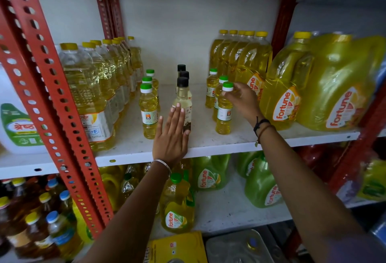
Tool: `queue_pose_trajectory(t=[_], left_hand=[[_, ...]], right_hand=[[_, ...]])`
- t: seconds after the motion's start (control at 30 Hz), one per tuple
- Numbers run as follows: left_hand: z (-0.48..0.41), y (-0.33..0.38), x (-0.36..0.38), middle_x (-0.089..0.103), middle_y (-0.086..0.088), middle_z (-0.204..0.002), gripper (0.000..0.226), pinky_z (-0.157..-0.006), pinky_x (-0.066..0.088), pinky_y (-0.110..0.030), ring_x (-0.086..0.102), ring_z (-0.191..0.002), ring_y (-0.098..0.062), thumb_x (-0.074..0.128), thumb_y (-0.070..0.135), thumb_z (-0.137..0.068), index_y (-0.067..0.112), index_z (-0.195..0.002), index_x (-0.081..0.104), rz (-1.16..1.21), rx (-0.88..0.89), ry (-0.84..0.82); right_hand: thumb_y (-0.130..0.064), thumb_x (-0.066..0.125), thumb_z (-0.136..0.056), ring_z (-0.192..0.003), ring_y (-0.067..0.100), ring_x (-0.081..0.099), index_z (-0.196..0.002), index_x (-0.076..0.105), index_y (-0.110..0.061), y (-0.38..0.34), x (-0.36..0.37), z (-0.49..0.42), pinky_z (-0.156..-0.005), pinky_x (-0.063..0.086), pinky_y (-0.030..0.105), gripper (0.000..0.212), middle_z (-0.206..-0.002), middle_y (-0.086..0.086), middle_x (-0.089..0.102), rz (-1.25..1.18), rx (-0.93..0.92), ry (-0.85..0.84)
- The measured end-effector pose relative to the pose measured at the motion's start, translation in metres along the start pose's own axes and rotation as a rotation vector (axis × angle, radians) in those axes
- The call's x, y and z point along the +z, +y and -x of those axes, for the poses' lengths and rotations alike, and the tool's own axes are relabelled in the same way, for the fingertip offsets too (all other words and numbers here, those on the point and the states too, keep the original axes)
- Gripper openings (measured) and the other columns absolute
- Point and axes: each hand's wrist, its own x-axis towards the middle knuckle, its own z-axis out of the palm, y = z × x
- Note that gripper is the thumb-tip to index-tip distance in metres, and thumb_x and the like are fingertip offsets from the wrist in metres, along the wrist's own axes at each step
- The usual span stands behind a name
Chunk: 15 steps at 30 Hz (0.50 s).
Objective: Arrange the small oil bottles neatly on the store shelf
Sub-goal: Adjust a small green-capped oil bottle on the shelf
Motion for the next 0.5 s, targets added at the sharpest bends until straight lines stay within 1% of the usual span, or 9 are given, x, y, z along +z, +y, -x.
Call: queue_pose_trajectory(t=[0.07,0.13,0.2,0.27,0.33,0.37,0.43,0.5], left_hand=[[0.0001,0.0005,-0.0005,0.009,-0.008,-0.158,0.062,-0.117,0.002,-0.044,0.001,-0.147,-0.017,0.024,0.036,-0.097,0.007,-0.15,0.011,0.002,-0.009,-0.002],[0.0,0.0011,-0.0013,0.009,-0.008,-0.158,0.062,-0.117,0.002,-0.043,0.001,-0.147,-0.018,0.024,0.036,-0.098,0.008,-0.151,0.009,0.007,-0.015,-0.008],[0.0003,0.0012,-0.0018,0.009,-0.008,-0.158,0.062,-0.117,0.002,-0.043,0.002,-0.147,-0.018,0.024,0.036,-0.098,0.008,-0.151,0.008,0.009,-0.02,-0.014],[0.0006,0.0013,-0.002,0.01,-0.008,-0.158,0.062,-0.118,0.003,-0.044,0.003,-0.147,-0.019,0.024,0.036,-0.098,0.008,-0.151,0.009,0.012,-0.025,-0.02],[0.0006,0.0016,-0.0024,0.01,-0.008,-0.158,0.062,-0.117,0.004,-0.044,0.003,-0.147,-0.019,0.025,0.036,-0.098,0.007,-0.151,0.01,0.01,-0.026,-0.022],[0.0003,0.0018,-0.0023,0.01,-0.008,-0.158,0.062,-0.117,0.004,-0.044,0.004,-0.147,-0.019,0.025,0.036,-0.098,0.007,-0.151,0.01,0.009,-0.026,-0.024],[0.0002,0.002,-0.0026,0.01,-0.008,-0.158,0.062,-0.117,0.003,-0.044,0.004,-0.147,-0.019,0.024,0.037,-0.098,0.007,-0.151,0.009,0.003,-0.026,-0.031],[0.0001,0.0022,-0.0032,0.01,-0.008,-0.158,0.062,-0.117,0.002,-0.043,0.004,-0.147,-0.019,0.023,0.037,-0.098,0.008,-0.151,0.009,-0.007,-0.026,-0.036]], right_hand=[[-0.039,0.07,-0.077,-0.092,0.016,0.056,-0.105,0.062,-0.017,0.0013,0.0003,-0.0022,-0.075,0.04,0.03,0.036,-0.108,0.004,0.062,0.062,0.002,0.034],[-0.045,0.071,-0.074,-0.085,0.017,0.057,-0.094,0.062,-0.018,0.0005,0.0021,-0.0032,-0.07,0.038,0.03,0.035,-0.099,0.003,0.064,0.101,0.025,0.067],[-0.05,0.072,-0.071,-0.083,0.018,0.059,-0.087,0.059,-0.019,0.0002,0.0043,-0.0039,-0.068,0.04,0.03,0.038,-0.094,0.003,0.065,0.127,0.046,0.092],[-0.049,0.071,-0.073,-0.089,0.017,0.06,-0.094,0.058,-0.019,0.0005,0.006,-0.0026,-0.076,0.044,0.032,0.039,-0.099,0.0,0.065,0.111,0.051,0.081],[-0.04,0.069,-0.078,-0.099,0.018,0.06,-0.107,0.058,-0.016,0.0001,0.0069,-0.0001,-0.083,0.046,0.033,0.039,-0.108,0.003,0.066,0.008,0.055,0.028],[-0.034,0.068,-0.08,-0.102,0.02,0.061,-0.11,0.058,-0.013,0.0004,0.0069,0.0009,-0.083,0.047,0.033,0.037,-0.111,0.005,0.066,-0.031,0.046,0.01],[-0.029,0.069,-0.08,-0.1,0.021,0.063,-0.104,0.061,-0.012,0.0013,0.0067,0.0018,-0.083,0.05,0.034,0.031,-0.107,0.008,0.069,-0.062,0.033,0.019],[-0.033,0.074,-0.074,-0.092,0.018,0.066,-0.095,0.063,-0.016,0.0005,0.0052,0.0003,-0.084,0.054,0.04,0.029,-0.098,0.005,0.071,-0.066,0.047,0.065]])
